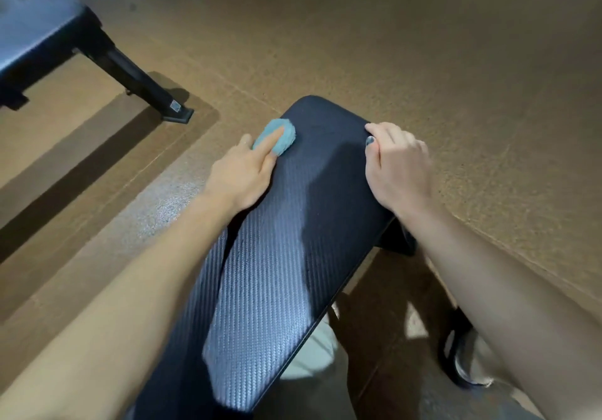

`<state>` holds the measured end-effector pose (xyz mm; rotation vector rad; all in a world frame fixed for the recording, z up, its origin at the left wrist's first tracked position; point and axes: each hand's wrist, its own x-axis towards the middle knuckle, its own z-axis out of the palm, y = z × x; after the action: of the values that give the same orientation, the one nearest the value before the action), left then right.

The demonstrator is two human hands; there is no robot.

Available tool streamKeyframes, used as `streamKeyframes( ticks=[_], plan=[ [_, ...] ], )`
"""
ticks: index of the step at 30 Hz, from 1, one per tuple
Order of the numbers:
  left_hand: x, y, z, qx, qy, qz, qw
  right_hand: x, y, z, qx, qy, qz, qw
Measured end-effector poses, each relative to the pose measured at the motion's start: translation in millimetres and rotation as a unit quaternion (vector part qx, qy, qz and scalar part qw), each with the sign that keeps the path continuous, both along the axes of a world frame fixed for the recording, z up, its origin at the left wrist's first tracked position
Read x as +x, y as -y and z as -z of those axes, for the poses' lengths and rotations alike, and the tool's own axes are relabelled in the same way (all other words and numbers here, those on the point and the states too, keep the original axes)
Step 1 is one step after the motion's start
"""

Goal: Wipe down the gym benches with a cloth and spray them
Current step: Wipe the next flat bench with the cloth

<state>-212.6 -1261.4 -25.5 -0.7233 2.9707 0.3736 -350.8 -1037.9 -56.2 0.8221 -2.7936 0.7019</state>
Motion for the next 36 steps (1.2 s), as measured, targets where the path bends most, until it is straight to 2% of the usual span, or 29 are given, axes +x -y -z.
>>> streamKeyframes(
  ticks=[3,5,8,11,14,16,18,20,23,26,28,30,33,36],
  plan=[
    [62,5,-2,0.015,-0.014,-0.020,1.000,1,-1,-4,0.031,0.013,-0.001,0.999],
    [67,5,-2,0.003,-0.001,-0.032,0.999,1,1,-4,0.041,0.028,-0.005,0.999],
    [14,-5,-3,-0.015,0.016,-0.051,0.998,2,2,-1,0.031,0.018,0.000,0.999],
    [-78,-14,0,-0.026,0.016,-0.031,0.999,2,3,-1,0.006,0.005,0.003,1.000],
    [-148,-26,1,-0.034,0.028,0.018,0.999,0,2,-3,-0.018,0.022,0.004,1.000],
    [-152,-33,7,-0.076,0.021,0.073,0.994,-2,0,-1,-0.058,0.037,0.014,0.998],
    [-124,-37,12,-0.082,-0.032,0.136,0.987,-3,-1,-2,-0.104,0.045,0.041,0.993],
    [-72,-47,15,-0.042,-0.063,0.186,0.980,-1,-1,-4,-0.131,0.052,0.078,0.987],
    [28,-75,7,-0.014,-0.048,0.238,0.970,4,-3,-5,-0.174,0.083,0.137,0.972],
    [87,-89,0,-0.004,-0.017,0.260,0.965,6,-8,-4,-0.239,0.174,0.167,0.941],
    [69,-78,0,-0.012,-0.015,0.277,0.961,6,-9,-3,-0.249,0.212,0.160,0.932],
    [14,-69,5,-0.029,-0.018,0.274,0.961,4,-9,-5,-0.250,0.227,0.153,0.929],
    [-76,-66,7,-0.033,-0.024,0.211,0.977,-1,-17,-7,-0.257,0.274,0.154,0.914],
    [-69,-69,6,-0.047,-0.033,0.196,0.979,-1,-26,-6,-0.278,0.320,0.122,0.898]
  ],
)
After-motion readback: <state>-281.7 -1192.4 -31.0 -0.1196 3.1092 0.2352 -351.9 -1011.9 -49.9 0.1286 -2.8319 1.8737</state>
